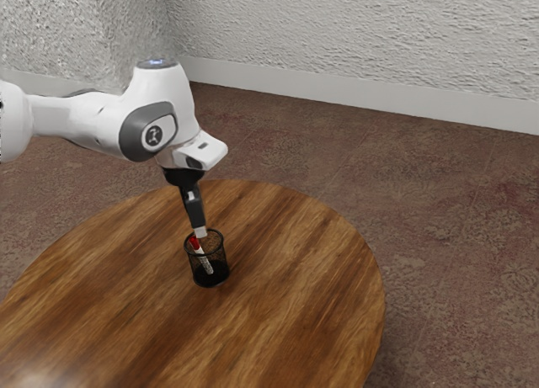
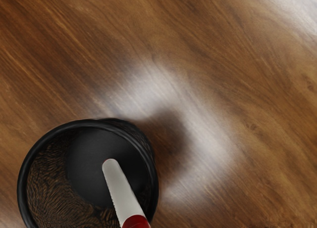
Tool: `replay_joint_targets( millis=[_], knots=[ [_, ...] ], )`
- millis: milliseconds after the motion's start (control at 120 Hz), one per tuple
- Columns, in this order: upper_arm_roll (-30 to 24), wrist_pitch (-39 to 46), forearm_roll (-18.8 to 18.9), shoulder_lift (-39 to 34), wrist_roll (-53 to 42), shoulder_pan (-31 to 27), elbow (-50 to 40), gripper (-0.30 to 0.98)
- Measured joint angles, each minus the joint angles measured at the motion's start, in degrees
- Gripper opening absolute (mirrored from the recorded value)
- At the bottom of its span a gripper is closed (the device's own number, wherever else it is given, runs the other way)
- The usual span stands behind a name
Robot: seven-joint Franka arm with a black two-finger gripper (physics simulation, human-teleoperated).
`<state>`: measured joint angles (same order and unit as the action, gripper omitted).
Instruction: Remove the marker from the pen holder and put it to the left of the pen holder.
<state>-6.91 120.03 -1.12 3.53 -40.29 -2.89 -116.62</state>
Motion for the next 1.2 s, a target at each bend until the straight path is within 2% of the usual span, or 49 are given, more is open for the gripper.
replay_joint_targets(
  millis=[250, 542, 575, 725, 825, 1042, 1200],
  knots=[
    [-0.38, 3.17, 0.14, -2.59, -9.84, 0.48, -7.49, 0.69],
    [-0.13, 7.91, -0.04, 0.37, -17.17, -1.30, -7.85, 0.68],
    [-0.12, 8.47, -0.01, 0.40, -17.80, -1.42, -7.79, 0.63],
    [-0.09, 9.98, -0.04, 0.48, -20.16, -1.22, -7.71, 0.24],
    [0.43, 10.38, -0.14, 0.53, -21.40, -0.85, -7.79, 0.09],
    [2.34, 10.91, 0.08, -0.07, -23.28, -1.40, -6.94, -0.05],
    [3.28, 6.63, 0.33, -2.23, -23.89, -1.62, 0.92, -0.09]
  ],
)
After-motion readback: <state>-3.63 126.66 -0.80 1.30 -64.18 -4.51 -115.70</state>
